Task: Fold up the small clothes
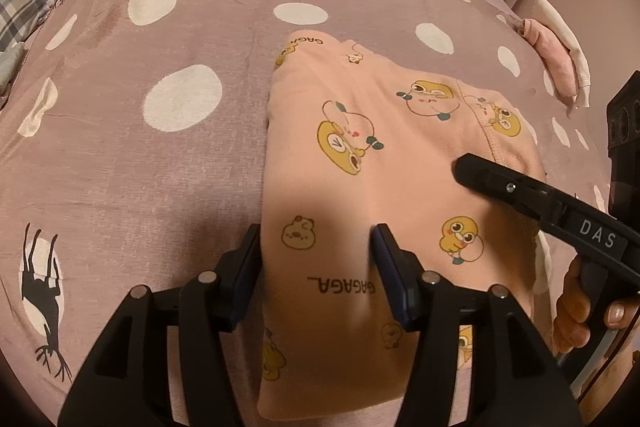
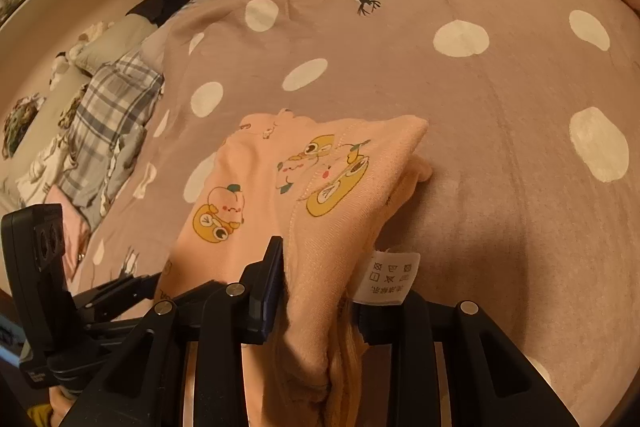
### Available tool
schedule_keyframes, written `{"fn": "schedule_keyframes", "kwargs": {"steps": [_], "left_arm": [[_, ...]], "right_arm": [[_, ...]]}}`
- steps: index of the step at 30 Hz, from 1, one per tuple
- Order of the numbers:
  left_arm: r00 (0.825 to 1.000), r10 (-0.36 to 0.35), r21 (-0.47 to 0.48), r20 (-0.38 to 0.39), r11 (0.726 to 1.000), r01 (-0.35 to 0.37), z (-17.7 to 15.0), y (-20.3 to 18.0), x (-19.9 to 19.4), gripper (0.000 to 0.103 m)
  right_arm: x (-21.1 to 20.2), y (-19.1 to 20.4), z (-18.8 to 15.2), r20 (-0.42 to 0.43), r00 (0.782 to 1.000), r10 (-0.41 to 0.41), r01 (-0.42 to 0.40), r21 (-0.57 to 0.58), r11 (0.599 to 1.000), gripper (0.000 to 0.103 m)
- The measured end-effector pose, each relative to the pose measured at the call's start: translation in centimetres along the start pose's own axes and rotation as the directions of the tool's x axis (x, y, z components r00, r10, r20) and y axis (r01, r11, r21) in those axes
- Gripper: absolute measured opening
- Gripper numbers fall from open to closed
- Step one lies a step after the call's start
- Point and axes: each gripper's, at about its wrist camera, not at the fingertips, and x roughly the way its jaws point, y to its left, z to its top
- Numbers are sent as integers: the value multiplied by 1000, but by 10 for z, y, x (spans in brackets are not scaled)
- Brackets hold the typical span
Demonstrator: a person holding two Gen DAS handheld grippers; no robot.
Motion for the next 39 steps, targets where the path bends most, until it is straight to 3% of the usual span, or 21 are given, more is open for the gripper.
{"fn": "schedule_keyframes", "kwargs": {"steps": [39], "left_arm": [[999,47,7,18,999,-48,-12,10,-10,65]], "right_arm": [[-14,-12,-7,6,1000,-25,25,60,998,32]]}}
